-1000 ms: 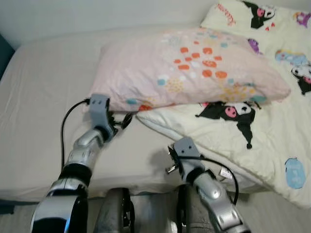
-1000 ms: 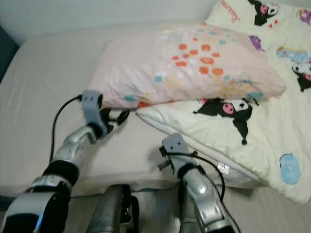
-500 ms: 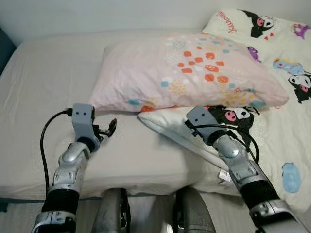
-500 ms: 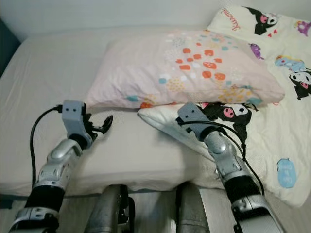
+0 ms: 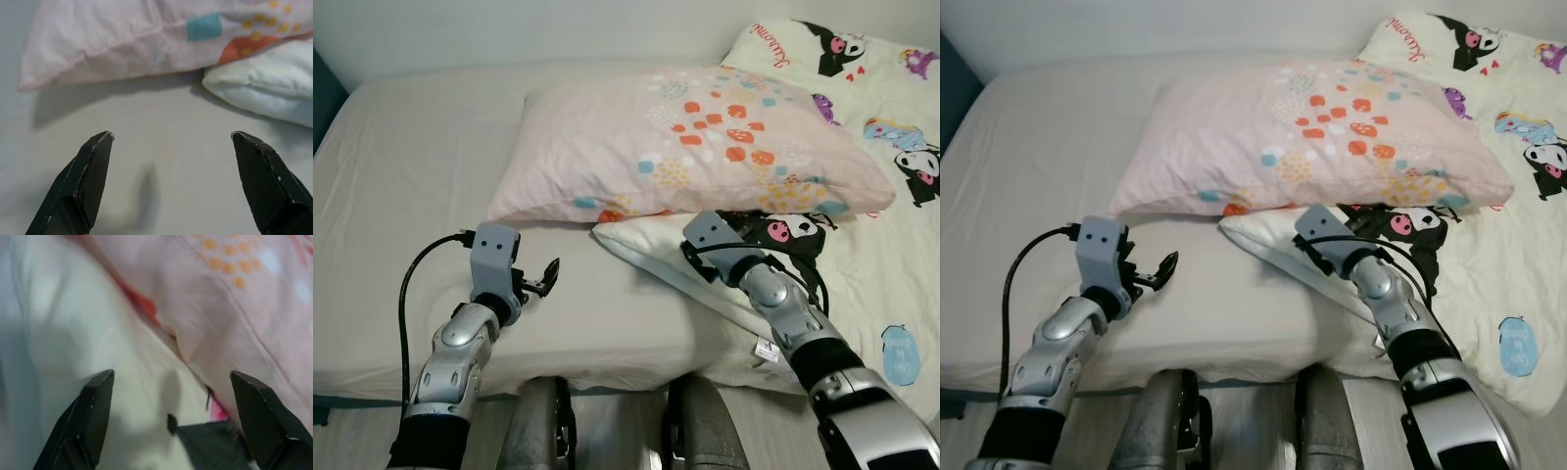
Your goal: Clean up the room
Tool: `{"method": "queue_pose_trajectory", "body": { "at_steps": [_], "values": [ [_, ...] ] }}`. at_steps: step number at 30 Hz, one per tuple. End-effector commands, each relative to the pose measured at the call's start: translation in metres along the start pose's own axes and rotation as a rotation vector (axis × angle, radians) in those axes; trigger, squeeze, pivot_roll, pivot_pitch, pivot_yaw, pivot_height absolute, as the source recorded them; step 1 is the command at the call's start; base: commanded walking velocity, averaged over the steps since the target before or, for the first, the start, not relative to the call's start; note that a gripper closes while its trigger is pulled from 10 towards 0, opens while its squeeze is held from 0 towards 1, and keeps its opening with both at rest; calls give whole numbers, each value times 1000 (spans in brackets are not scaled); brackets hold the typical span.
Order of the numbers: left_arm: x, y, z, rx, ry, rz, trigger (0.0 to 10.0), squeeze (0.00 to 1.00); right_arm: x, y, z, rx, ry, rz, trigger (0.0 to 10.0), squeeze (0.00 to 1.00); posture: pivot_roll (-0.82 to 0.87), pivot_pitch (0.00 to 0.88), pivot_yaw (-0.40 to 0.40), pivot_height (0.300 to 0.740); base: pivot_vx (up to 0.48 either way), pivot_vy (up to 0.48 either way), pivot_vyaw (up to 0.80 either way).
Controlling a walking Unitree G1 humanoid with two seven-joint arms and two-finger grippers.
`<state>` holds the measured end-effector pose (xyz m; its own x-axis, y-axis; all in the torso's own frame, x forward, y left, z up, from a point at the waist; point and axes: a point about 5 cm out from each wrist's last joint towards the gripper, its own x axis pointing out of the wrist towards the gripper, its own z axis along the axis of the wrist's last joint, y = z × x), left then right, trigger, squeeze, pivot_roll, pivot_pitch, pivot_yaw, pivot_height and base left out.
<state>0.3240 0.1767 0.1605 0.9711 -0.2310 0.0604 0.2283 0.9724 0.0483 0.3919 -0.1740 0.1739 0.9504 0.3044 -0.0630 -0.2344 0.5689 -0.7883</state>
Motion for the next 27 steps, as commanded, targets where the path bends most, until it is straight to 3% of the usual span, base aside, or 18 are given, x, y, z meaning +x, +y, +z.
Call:
{"method": "queue_pose_trajectory", "body": {
  "at_steps": [1,3,5,7,8,9,10,11,12,17,20,27],
  "values": [
    [-9,4,-1,-4,26,11,10000,0,-1,1,-8,-92,32,41,10000,1000,57,430,13,627,0,0,0],
    [-10,3,1,-9,19,3,10000,0,0,-1,-8,-106,38,36,10000,1000,72,442,9,627,0,0,0],
    [-13,-1,5,-19,7,-15,10000,0,1,-7,-8,-164,55,21,10000,1000,83,450,7,627,0,0,0],
    [-15,-7,8,-27,-7,-43,10000,0,3,-13,-7,-281,71,-10,10000,1000,95,459,10,627,0,0,0],
    [-15,-7,8,-27,-7,-43,10000,0,3,-13,-7,-281,71,-10,10000,1000,95,459,10,627,0,0,0],
    [-17,-9,9,-25,-8,-53,10000,0,3,-16,-7,-323,81,-25,10000,804,100,463,12,627,0,0,0],
    [-18,-11,11,-24,-9,-62,10000,0,4,-19,-7,-353,89,-38,10000,341,104,466,13,627,0,0,0],
    [-18,-11,11,-24,-9,-62,10000,0,4,-19,-7,-353,89,-38,10000,341,104,466,13,627,0,0,0],
    [-19,-13,12,-24,-6,-73,10000,0,4,-24,-8,-391,99,-59,10000,0,111,470,15,627,0,0,0],
    [-24,-16,18,-17,-12,-89,10000,0,4,-37,-6,-514,100,-102,10000,0,139,481,23,627,0,0,0],
    [-30,-16,27,-18,-23,-84,10000,0,3,-50,-2,-663,77,-150,10000,0,157,488,32,627,0,0,0],
    [-34,-15,39,2,-51,-91,10000,0,1,-70,-1,-789,110,-214,10000,0,189,494,43,627,0,0,0]
  ]
}}
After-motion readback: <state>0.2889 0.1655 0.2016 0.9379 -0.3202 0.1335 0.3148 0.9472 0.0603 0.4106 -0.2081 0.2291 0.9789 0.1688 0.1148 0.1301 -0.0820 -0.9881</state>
